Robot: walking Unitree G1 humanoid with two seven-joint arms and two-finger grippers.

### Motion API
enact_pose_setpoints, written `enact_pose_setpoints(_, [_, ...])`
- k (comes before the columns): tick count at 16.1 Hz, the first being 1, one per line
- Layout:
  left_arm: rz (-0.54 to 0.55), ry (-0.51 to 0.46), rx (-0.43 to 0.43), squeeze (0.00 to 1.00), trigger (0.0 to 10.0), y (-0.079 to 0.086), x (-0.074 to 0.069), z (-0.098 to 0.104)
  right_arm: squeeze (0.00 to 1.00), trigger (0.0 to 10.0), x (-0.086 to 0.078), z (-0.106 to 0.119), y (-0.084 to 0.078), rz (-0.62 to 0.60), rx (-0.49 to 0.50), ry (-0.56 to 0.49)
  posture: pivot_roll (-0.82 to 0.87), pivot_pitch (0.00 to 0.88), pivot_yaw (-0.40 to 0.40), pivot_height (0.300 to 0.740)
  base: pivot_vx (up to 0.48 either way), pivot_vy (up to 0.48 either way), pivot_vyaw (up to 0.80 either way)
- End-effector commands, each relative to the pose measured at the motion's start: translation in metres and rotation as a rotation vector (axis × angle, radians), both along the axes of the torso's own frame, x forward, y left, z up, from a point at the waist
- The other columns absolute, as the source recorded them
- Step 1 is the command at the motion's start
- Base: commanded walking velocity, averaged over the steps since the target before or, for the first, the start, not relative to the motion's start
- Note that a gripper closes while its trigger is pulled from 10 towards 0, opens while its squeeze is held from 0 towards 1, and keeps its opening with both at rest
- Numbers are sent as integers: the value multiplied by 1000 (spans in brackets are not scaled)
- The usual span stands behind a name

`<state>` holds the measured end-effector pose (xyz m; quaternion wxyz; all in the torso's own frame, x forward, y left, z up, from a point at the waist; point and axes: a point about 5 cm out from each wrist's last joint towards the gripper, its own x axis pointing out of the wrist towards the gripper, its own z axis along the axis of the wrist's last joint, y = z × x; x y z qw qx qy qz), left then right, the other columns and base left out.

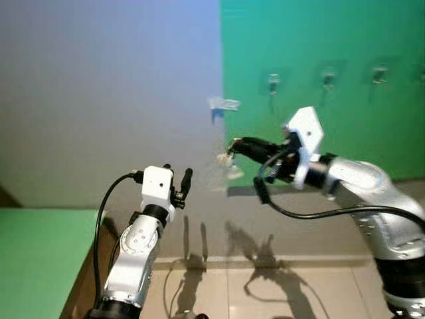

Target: Hang keys on a hook

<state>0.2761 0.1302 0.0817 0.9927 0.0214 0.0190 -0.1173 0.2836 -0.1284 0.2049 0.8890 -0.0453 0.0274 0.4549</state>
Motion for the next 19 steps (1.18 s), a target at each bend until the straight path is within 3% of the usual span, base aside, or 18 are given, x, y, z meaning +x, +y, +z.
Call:
enact_pose_setpoints(1, [0,-4,13,0,10000,1,1,1,0,0,4,10,-9,-81,42,-29,-262,11,125,740,0,0,0])
enact_pose_setpoints(3, [-12,-3,13,0,10000,0,3,1,0,0,19,14,-17,-225,83,-72,-270,12,131,740,0,0,0])
enact_pose_setpoints(7, [-30,-3,21,0,10000,-3,7,1,0,0,31,17,-19,-331,131,-116,-270,14,136,740,0,0,0])
enact_pose_setpoints(11, [-30,-17,46,0,10000,-5,8,3,0,0,37,19,-17,-364,181,-122,-265,7,128,740,0,0,0])
enact_pose_setpoints(14, [-25,-34,43,0,10000,-2,10,7,0,0,46,18,-15,-458,208,-152,-261,0,130,740,0,0,0])
enact_pose_setpoints(19, [7,-43,20,0,10000,1,16,11,0,0,56,17,-4,-454,217,-154,-254,0,124,740,205,-123,0])
